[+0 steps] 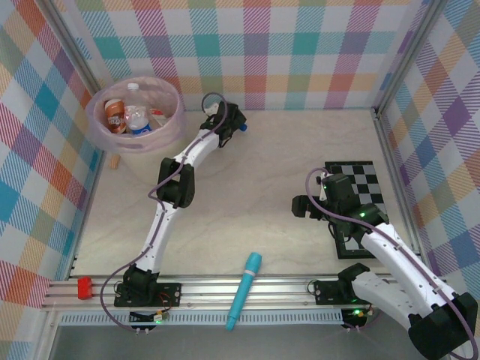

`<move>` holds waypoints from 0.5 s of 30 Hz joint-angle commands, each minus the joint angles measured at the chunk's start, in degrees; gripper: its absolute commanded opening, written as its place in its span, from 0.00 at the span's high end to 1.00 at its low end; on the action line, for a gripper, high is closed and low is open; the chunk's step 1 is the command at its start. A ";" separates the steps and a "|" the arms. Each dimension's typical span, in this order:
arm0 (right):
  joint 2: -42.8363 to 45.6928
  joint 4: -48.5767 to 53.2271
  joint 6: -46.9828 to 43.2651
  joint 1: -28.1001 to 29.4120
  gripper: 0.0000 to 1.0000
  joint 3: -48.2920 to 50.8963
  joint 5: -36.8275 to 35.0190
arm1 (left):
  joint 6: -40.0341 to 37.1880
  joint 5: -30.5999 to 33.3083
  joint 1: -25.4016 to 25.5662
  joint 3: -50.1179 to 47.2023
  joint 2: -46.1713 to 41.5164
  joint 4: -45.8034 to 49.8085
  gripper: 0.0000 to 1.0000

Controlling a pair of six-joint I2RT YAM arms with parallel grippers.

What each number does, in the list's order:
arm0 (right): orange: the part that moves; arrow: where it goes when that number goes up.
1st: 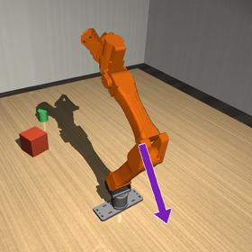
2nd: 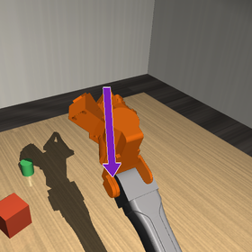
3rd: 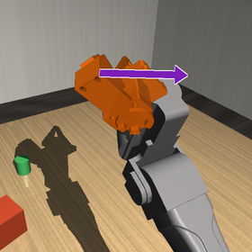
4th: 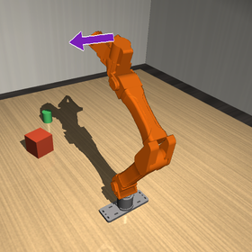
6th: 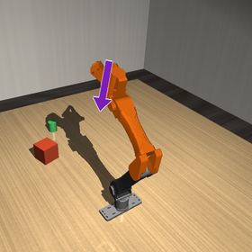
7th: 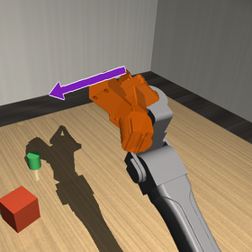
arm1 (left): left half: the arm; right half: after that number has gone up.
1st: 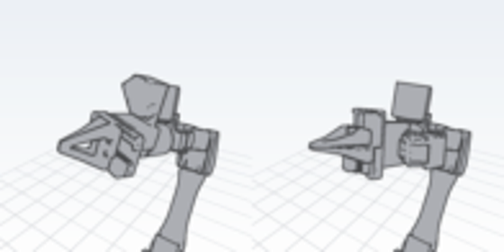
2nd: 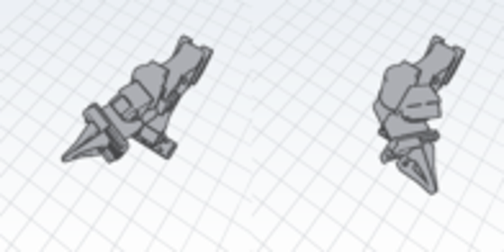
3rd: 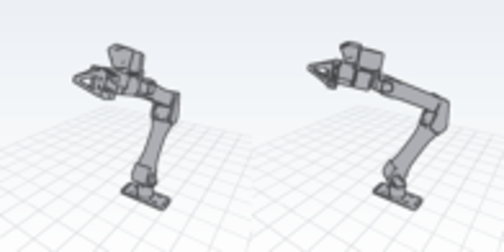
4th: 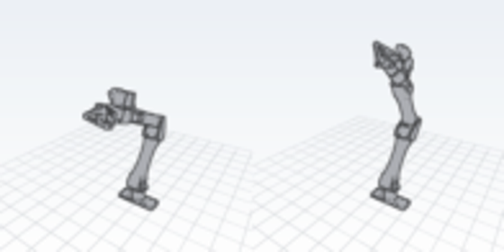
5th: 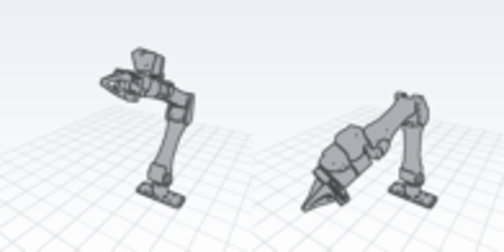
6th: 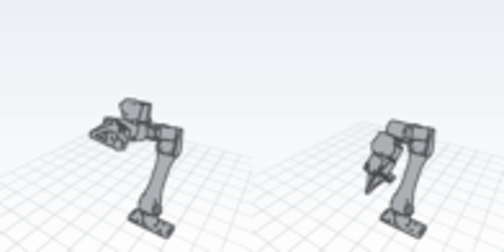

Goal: Put the plastic bottles in the bin

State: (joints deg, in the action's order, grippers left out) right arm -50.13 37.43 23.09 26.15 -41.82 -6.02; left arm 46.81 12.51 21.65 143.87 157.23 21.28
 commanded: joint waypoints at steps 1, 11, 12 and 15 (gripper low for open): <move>0.27 0.38 -0.64 -0.28 0.00 0.47 -0.84 | 1.16 -2.17 -0.80 2.81 2.92 1.67 0.00; -0.46 -0.74 0.45 -0.30 0.00 1.35 0.13 | -0.77 -4.10 -2.49 2.47 3.06 5.57 0.27; -0.58 -0.72 0.55 -0.31 0.00 1.37 0.20 | -0.92 -4.06 -2.62 2.46 2.86 5.70 0.29; -0.67 -0.69 0.73 -0.37 0.00 1.32 0.36 | -1.23 -3.94 -2.96 1.77 1.78 6.71 0.36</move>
State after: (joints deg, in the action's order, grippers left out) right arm -50.70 37.34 23.22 26.15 -40.93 -6.00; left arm 46.70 8.67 19.94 146.10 158.85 22.33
